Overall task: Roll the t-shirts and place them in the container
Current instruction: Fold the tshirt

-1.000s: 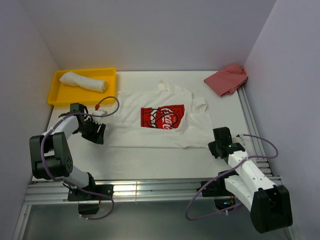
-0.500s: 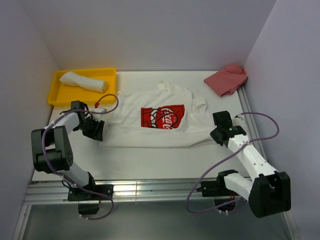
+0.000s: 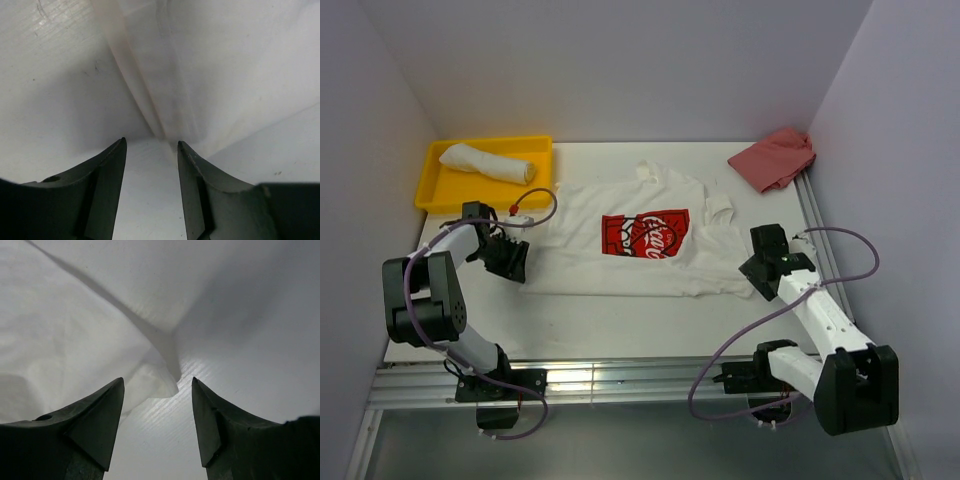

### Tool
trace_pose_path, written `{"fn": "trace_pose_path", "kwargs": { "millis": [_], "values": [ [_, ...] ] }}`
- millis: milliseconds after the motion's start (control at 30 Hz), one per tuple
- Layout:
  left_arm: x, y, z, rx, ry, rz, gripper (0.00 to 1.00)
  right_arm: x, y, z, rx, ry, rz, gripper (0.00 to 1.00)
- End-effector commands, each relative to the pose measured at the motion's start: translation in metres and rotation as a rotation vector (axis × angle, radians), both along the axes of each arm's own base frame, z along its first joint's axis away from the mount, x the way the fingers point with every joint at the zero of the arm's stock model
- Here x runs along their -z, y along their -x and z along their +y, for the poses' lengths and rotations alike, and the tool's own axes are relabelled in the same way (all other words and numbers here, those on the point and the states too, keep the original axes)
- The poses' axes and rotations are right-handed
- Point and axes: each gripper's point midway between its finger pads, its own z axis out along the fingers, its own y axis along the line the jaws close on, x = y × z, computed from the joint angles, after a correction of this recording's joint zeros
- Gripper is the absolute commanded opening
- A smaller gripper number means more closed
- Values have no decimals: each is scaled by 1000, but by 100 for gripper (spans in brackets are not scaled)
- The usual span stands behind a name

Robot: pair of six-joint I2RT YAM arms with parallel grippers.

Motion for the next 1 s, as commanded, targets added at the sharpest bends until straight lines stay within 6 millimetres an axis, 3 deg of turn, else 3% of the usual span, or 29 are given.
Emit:
{"fn": "trace_pose_path", "kwargs": {
  "millis": [0,233,400,967],
  "values": [
    [-23,-5,-1,12,1,-54,52,-2,7,3,31,-48,-33,64],
    [-43,7,-3,32,-5,-96,53,8,11,27,72,-219,-101,62],
    [-42,16,-10,47,30,-71,55,18,6,41,133,-330,-152,59],
    [-11,26,-15,73,7,9,62,24,-1,32,278,-368,-254,57]
  ]
}}
